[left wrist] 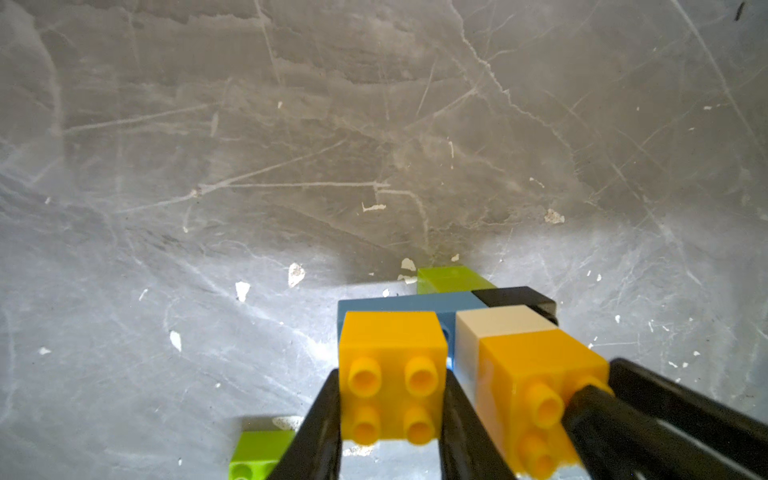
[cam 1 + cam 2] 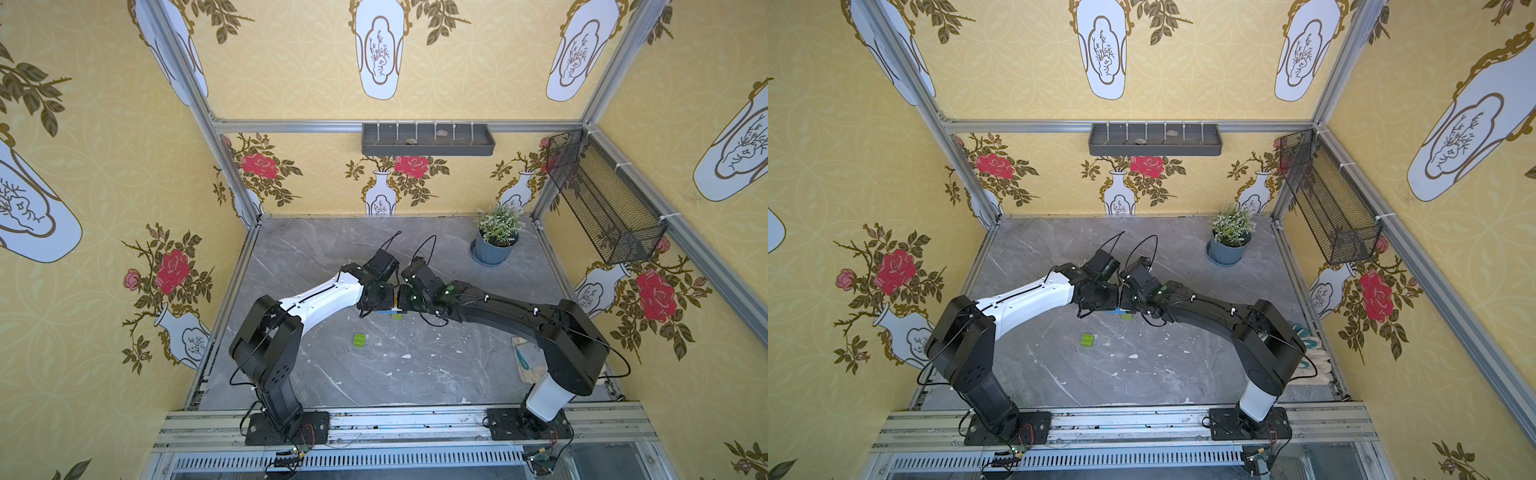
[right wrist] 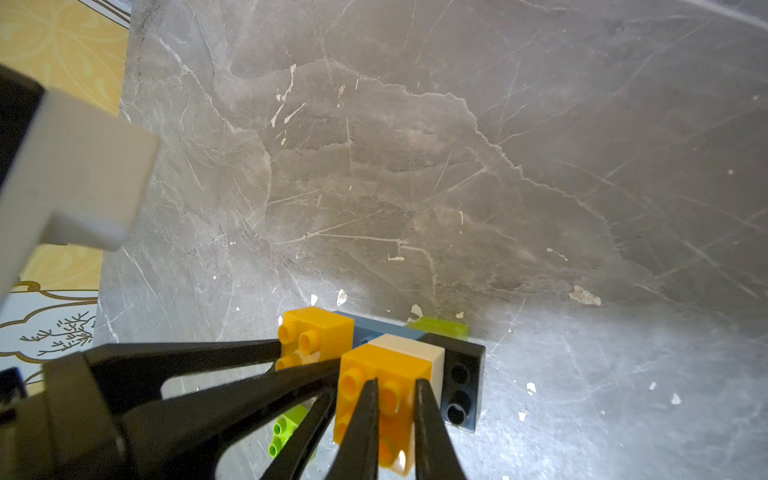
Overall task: Assemble the number 4 with lego
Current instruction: Assemble the lego brick with the lego brick.
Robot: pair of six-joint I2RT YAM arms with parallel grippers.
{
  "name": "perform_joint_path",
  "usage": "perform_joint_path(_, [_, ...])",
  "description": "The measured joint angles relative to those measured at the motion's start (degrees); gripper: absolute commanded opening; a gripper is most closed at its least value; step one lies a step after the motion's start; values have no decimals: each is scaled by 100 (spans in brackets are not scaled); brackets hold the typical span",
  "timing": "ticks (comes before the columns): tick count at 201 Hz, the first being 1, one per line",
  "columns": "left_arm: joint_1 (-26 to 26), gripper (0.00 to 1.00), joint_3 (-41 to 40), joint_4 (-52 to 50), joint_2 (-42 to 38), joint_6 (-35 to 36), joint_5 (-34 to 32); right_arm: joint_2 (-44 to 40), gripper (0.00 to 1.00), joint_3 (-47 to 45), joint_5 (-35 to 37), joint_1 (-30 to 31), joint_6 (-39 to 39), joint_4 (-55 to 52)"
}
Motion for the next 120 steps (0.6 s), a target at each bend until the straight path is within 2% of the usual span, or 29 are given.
perform_joint_path(120, [-17, 25, 68, -378, 33, 59, -133, 2, 14, -63, -2, -2, -20, 149])
